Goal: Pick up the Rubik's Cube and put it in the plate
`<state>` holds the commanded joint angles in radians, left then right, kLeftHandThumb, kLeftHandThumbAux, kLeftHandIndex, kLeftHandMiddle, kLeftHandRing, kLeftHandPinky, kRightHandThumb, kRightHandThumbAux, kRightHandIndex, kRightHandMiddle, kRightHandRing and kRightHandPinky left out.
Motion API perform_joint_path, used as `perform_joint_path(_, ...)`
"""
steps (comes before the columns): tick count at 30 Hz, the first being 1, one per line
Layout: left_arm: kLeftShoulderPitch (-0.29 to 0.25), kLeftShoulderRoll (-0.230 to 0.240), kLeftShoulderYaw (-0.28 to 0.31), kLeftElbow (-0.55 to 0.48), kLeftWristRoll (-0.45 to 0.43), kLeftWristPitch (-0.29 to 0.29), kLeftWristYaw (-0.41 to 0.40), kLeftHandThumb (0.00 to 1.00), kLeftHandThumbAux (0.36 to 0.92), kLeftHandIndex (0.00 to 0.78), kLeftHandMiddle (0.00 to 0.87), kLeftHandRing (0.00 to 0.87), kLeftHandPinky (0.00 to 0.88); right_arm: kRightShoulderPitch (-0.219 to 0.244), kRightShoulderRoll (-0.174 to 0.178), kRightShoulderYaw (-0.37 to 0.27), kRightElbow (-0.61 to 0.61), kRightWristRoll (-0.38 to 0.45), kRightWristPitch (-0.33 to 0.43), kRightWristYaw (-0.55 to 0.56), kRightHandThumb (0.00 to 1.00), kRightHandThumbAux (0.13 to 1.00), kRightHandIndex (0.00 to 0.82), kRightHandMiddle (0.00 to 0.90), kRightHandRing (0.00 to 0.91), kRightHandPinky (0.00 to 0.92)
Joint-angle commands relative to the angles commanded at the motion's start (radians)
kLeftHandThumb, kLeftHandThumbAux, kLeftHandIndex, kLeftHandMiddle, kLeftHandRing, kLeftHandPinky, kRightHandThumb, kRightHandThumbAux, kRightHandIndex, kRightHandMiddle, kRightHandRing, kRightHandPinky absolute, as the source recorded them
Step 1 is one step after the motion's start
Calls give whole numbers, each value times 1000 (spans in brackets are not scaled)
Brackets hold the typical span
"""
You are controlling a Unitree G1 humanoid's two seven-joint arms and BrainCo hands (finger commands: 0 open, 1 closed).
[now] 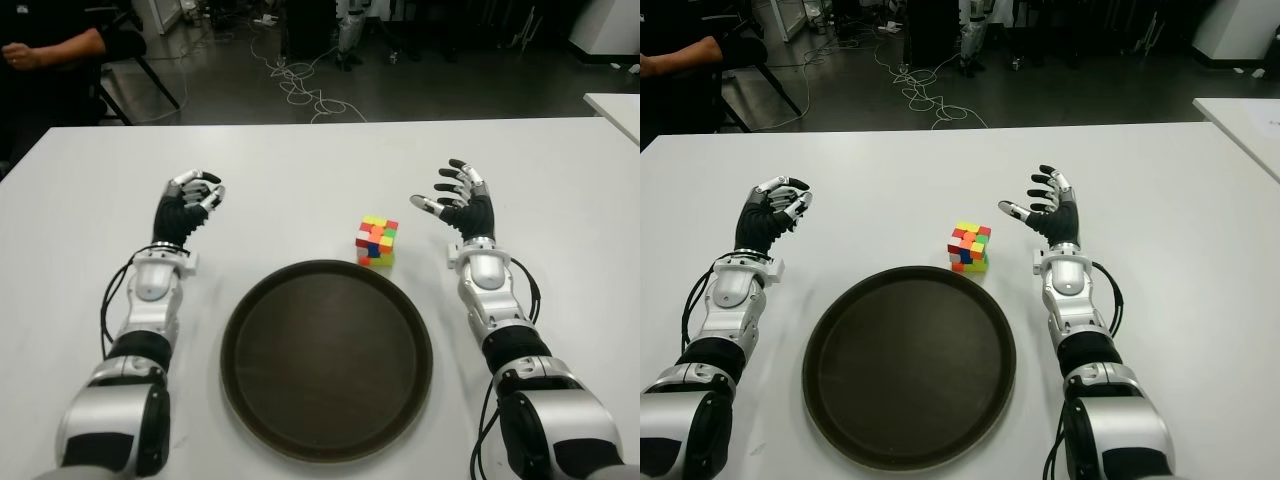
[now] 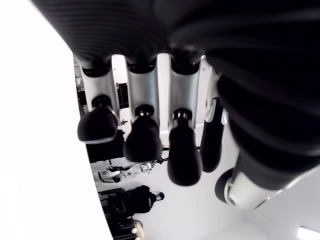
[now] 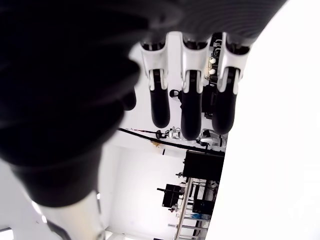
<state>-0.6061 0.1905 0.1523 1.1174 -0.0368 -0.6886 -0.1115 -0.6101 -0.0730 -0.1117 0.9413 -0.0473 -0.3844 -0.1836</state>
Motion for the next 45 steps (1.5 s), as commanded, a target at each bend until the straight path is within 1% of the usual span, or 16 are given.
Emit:
perform_joint_path(8, -1, -3, 15, 4, -16, 0, -23, 710, 704, 435, 708, 741, 778, -1, 3, -5, 3, 8, -7, 7, 0, 850, 207, 271, 306, 377)
perform_joint_path(17, -4, -11, 36, 7, -45, 3, -53, 713, 702, 435, 707, 740, 774, 0, 0, -1, -1, -1, 0, 8, 0, 827, 205, 272, 307, 373)
perform_joint_path(22, -4, -10, 36, 10, -41, -4, -48, 712, 702, 435, 698, 734, 773, 1, -3, 4, 0, -8, 0, 6, 0, 817, 209, 277, 309, 370)
perform_joint_path(26, -5, -11, 37, 12, -40, -8, -45, 712, 701, 435, 691, 732, 777, 1, -3, 2, -1, -5, 0, 10, 0, 825, 204, 270, 304, 369)
perform_joint_path(34, -7, -9, 38, 16, -38, -5, -44, 712, 702, 434, 685, 729, 777, 3, -1, -2, -6, 4, -2, 20, 0, 825, 207, 269, 307, 378)
perform_joint_path(39, -8, -6, 35, 18, -33, -4, -40, 711, 703, 434, 685, 727, 775, 2, 1, -5, -6, 5, 0, 17, 0, 820, 223, 277, 312, 375)
perform_joint_path(45, -12, -4, 31, 23, -25, -5, -32, 712, 703, 434, 676, 721, 768, -1, -5, -2, -1, 0, 1, 22, 0, 810, 223, 280, 315, 374)
